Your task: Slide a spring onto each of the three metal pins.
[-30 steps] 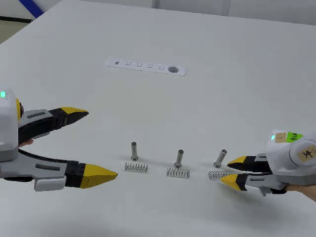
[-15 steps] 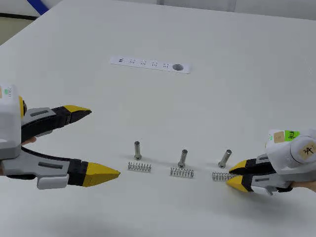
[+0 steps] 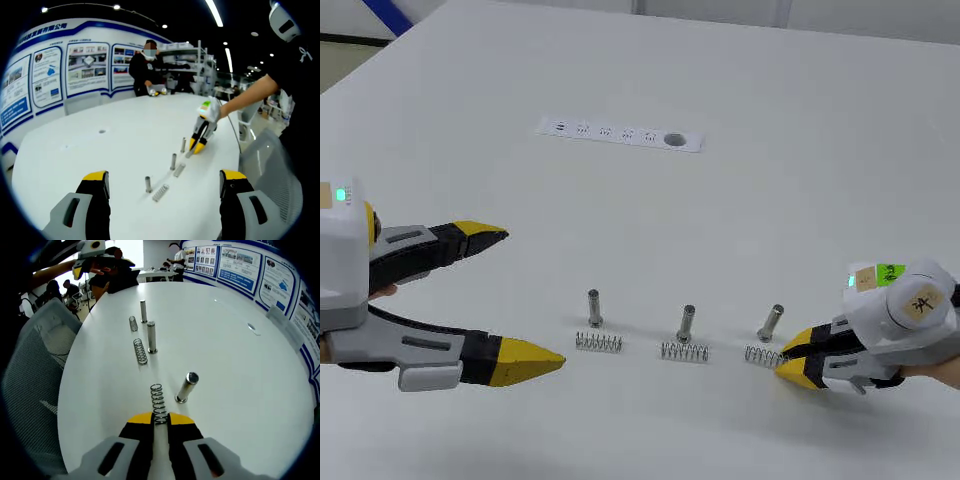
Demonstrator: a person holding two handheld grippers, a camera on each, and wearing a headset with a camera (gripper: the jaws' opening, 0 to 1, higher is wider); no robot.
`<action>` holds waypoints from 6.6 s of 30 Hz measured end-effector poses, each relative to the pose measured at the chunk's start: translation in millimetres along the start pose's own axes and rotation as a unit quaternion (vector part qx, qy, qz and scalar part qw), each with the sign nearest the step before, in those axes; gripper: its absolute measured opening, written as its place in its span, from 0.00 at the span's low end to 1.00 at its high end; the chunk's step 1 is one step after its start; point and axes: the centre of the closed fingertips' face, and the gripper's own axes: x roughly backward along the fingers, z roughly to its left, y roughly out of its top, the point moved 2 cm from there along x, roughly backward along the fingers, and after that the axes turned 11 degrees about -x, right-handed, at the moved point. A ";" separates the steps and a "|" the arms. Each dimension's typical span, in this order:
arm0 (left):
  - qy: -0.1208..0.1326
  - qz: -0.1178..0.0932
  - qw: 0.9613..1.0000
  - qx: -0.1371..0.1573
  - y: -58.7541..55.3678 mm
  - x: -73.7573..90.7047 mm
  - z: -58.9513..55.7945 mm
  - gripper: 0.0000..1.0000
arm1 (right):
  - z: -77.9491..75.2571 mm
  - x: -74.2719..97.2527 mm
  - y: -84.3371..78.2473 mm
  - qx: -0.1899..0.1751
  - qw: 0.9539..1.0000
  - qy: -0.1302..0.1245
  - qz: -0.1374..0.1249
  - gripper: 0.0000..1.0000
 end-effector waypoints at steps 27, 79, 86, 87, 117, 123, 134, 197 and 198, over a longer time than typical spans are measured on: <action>-0.066 -0.077 0.995 0.005 44.0 -40.4 -35.0 0.82 | 43.7 74.8 60.8 0.074 0.996 -0.003 -0.042 0.10; -0.177 -0.067 0.982 -0.019 37.3 -75.2 -113.5 0.13 | 132.4 81.7 106.3 0.157 0.982 0.062 -0.089 0.11; -0.176 -0.075 0.981 -0.035 40.1 -72.8 -113.3 0.10 | 133.3 85.8 109.7 0.172 0.978 0.058 -0.099 0.11; -0.176 -0.078 0.981 -0.039 41.3 -72.3 -113.4 0.10 | 133.3 86.7 109.7 0.175 0.978 0.057 -0.101 0.11; -0.189 -0.072 0.977 -0.069 44.8 -69.5 -117.0 0.10 | 135.8 96.6 111.6 0.174 0.974 0.092 -0.117 0.10; -0.186 -0.064 0.976 -0.089 44.7 -70.0 -115.3 0.10 | 142.1 103.7 120.7 0.166 0.970 0.104 -0.141 0.11; -0.180 -0.060 0.976 -0.104 44.1 -75.5 -117.3 0.10 | 154.2 109.0 141.6 0.136 0.963 0.134 -0.189 0.11; -0.026 -0.075 0.996 -0.028 42.8 -45.3 -32.2 0.60 | 19.2 109.1 130.7 -0.046 0.961 -0.046 -0.269 0.10; -0.023 -0.073 0.997 -0.028 41.5 -44.6 -31.1 0.61 | 16.2 107.7 128.7 -0.050 0.961 -0.049 -0.269 0.10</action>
